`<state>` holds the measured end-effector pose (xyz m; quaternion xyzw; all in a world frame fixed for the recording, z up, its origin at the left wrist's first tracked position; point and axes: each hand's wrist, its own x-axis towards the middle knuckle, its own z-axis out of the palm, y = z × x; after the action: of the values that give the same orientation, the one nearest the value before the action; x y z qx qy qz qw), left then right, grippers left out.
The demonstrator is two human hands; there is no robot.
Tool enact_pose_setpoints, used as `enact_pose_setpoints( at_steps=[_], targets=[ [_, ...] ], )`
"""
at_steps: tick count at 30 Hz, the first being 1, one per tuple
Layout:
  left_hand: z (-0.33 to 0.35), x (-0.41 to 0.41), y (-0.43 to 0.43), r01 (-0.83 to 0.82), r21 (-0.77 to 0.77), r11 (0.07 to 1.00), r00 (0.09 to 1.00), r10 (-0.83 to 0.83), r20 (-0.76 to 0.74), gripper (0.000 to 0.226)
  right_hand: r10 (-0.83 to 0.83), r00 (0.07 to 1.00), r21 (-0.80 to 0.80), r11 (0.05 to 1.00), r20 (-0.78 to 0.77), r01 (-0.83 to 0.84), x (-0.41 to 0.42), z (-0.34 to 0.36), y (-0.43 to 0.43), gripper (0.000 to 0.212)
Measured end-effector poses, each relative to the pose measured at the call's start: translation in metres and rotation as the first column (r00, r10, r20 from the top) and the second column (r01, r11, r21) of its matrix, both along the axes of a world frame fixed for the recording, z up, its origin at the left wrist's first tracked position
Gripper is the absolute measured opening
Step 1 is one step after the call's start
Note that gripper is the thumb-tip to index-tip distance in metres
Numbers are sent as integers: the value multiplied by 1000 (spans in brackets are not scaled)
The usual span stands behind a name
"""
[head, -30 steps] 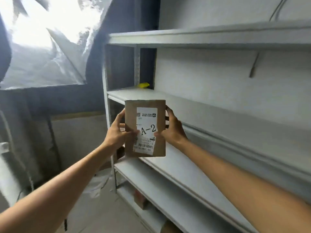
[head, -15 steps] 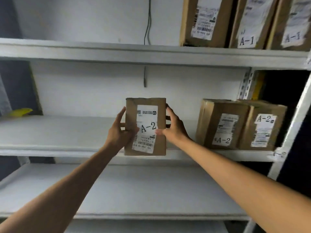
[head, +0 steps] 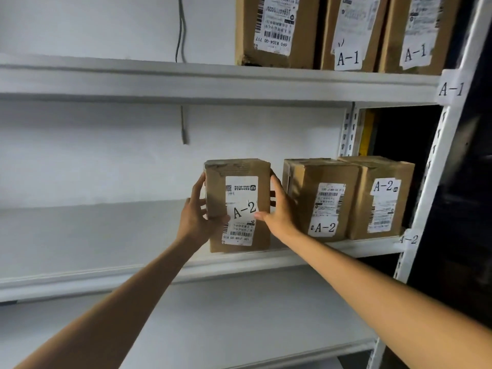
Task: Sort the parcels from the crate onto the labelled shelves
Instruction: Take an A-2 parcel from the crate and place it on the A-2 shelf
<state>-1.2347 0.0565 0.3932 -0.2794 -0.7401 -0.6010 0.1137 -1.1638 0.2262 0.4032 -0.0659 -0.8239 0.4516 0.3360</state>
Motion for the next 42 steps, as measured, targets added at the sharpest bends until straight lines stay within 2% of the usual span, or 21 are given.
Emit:
enact_pose_setpoints(
  at_steps=[9, 18, 25, 30, 32, 34, 36, 39, 42],
  targets=[
    [-11, -13, 29, 29, -11, 1000, 1000, -29, 3, 110, -243, 947, 213, 957, 211, 198, -2, -6, -4, 100],
    [-14, 1, 49, 25, -8, 1000, 999, -25, -33, 109, -421, 905, 382, 848, 64, 368, 31, -9, -8, 81],
    [-13, 10, 51, -5, -37, 999, 1000, 5, -24, 106, -481, 876, 433, 799, 42, 418, 40, -7, -6, 69],
    [-9, 9, 43, 33, -122, 992, 999, -35, -16, 109, -445, 894, 416, 823, 50, 386, 46, -8, -5, 62],
    [-7, 12, 35, 49, -192, 980, 998, -55, -24, 113, -405, 914, 460, 807, -24, 370, 46, -9, -10, 48],
    [-6, 18, 27, -8, -283, 959, 998, -10, -61, 109, -290, 956, 501, 822, -45, 273, 41, -7, -21, 34],
    [-6, 19, 12, -107, -322, 941, 993, 86, -81, 88, -145, 989, 530, 839, 3, 121, 30, -4, -41, 26],
    [-9, 18, -33, -241, -375, 895, 971, 223, -91, 48, 41, 997, 626, 776, 65, -73, 6, -4, -79, 25],
    [-16, 27, -105, -392, -502, 771, 913, 395, -107, 30, 237, 954, 651, 698, 185, -299, -16, -10, -127, 32]
  ],
)
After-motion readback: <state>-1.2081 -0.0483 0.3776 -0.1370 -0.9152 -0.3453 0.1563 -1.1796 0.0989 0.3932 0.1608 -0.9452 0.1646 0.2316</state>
